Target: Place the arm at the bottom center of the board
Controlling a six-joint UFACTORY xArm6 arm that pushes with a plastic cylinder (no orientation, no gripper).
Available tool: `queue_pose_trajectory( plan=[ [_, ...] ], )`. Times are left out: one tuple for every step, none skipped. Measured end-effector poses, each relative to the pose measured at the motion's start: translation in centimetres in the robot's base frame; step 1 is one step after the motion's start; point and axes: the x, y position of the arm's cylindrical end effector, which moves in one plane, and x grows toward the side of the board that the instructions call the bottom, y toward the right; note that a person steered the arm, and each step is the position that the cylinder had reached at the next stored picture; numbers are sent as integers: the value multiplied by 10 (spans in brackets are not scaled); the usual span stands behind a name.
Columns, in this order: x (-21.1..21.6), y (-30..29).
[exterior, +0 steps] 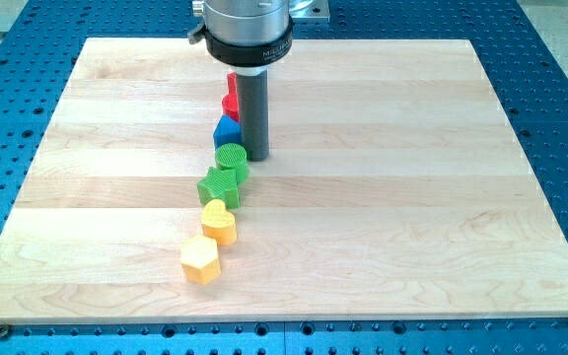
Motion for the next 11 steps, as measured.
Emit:
queue_pose_trajectory(
  plan=[
    [0, 35],
    [0, 95],
    [-1, 121],
    [-1, 121],
    [15, 105],
    [60, 89],
    [100, 57],
    [124, 48],
    [139, 68],
    [181, 81],
    [197, 63]
  ],
)
